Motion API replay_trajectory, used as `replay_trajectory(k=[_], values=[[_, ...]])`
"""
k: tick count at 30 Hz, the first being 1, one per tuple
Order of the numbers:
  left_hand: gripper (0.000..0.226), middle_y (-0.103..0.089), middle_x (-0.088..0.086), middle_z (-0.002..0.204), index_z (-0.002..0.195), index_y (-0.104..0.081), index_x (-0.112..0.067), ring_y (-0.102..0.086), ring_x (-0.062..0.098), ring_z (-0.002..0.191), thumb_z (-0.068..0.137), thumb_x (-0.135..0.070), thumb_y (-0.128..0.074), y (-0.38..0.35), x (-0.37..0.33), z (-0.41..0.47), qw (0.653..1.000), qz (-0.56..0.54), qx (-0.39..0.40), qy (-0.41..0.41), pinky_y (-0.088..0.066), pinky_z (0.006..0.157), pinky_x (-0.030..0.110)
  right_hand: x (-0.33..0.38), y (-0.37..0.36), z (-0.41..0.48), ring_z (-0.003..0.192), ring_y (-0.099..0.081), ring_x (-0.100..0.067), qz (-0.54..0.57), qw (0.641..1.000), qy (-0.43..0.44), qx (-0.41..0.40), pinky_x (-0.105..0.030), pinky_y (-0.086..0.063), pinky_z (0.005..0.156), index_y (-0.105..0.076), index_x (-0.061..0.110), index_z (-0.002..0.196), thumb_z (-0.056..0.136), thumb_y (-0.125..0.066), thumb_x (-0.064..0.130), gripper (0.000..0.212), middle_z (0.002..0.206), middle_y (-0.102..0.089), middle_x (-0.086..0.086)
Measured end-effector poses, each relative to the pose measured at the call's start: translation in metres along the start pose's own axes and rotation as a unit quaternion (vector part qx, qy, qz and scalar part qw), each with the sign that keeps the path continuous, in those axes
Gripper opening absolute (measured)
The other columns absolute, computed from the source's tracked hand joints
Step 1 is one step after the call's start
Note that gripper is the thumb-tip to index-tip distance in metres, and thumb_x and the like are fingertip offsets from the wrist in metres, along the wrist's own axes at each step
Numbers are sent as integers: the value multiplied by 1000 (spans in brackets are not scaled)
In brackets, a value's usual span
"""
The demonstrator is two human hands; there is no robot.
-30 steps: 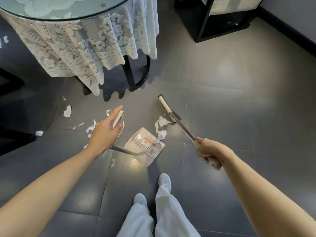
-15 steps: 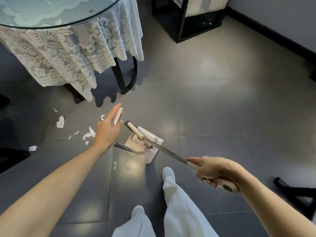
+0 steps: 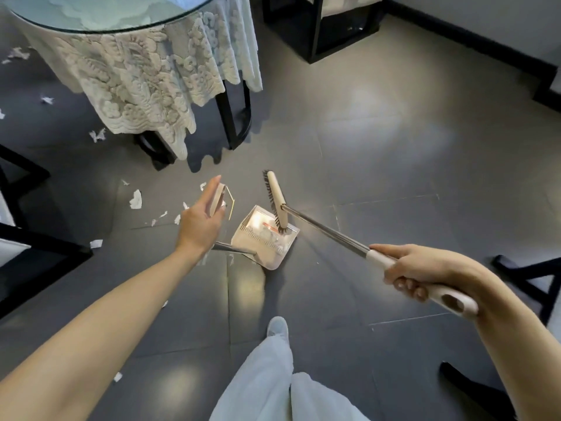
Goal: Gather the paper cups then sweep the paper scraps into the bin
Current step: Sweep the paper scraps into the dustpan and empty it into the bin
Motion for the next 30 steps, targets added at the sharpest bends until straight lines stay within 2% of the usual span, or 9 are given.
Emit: replay_trajectory(k=[4,6,9,12,14,16,19,23,30], values=[[57,-59,-12,131,143,-40,-41,-60,12,108,94,-17,-57,25,19,-61,999,22,-25,-8,-34,83,8,-24,-39,-11,35,-36,-8,27,999,14,-10,-17,-33,34,-41,36,140,87,-46,-5,67,45,-43,2],[58,-63,-7,126,142,-39,-45,-60,12,93,94,-19,-56,41,32,-96,998,41,-40,-2,-37,79,13,-35,-65,-12,36,-36,-8,44,999,19,-5,-17,-32,35,-44,33,138,87,-45,-6,64,47,-43,0],[59,-66,2,122,143,-40,-41,-62,26,98,92,-16,-57,65,52,-142,997,53,-48,17,-41,84,26,-50,-105,-17,37,-34,-8,71,997,26,4,-16,-32,35,-56,27,108,87,-43,-7,42,47,-42,0],[58,-65,0,124,142,-44,-35,-61,26,104,91,-12,-59,90,73,-180,996,57,-64,21,-36,83,13,-61,-140,-21,38,-37,-9,45,998,26,-24,-18,-34,36,-54,24,90,85,-45,-6,31,44,-44,1],[58,-67,1,119,141,-45,-37,-60,21,97,91,-12,-59,105,92,-198,995,60,-67,38,-33,76,5,-64,-160,-22,39,-40,-12,1,998,31,-51,-20,-36,39,-58,17,95,83,-46,-4,27,47,-47,-1],[57,-66,-2,109,140,-44,-43,-56,19,88,92,-15,-58,119,115,-210,994,65,-63,65,-34,76,11,-62,-179,-19,39,-42,-16,-46,995,41,-76,-22,-38,41,-58,8,102,80,-46,-3,27,50,-48,-4],[57,-61,-7,99,138,-42,-50,-52,18,84,92,-19,-57,141,144,-216,991,76,-64,87,-36,78,21,-52,-208,-9,36,-46,-18,-116,986,54,-104,-23,-40,43,-53,6,89,77,-45,-3,17,52,-52,-6],[57,-61,-4,97,138,-41,-49,-51,21,82,92,-19,-57,168,178,-207,990,85,-64,92,-38,79,26,-46,-253,17,49,-51,-23,-162,980,23,-116,-26,-44,55,-51,4,79,79,-42,-1,10,63,-59,-11],[58,-63,0,127,142,-40,-43,-59,29,107,93,-15,-57,203,229,-154,995,57,-24,78,-40,90,27,-25,-349,63,53,-51,-24,-82,993,-40,-71,-27,-44,54,-55,6,74,81,-39,4,17,62,-58,-11]])
Point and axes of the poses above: each hand's wrist, its own z-axis towards the middle knuckle, its own y-axis out of the back of the hand, x = y × z, the point moved 10 cm from there along z, towards the middle knuckle
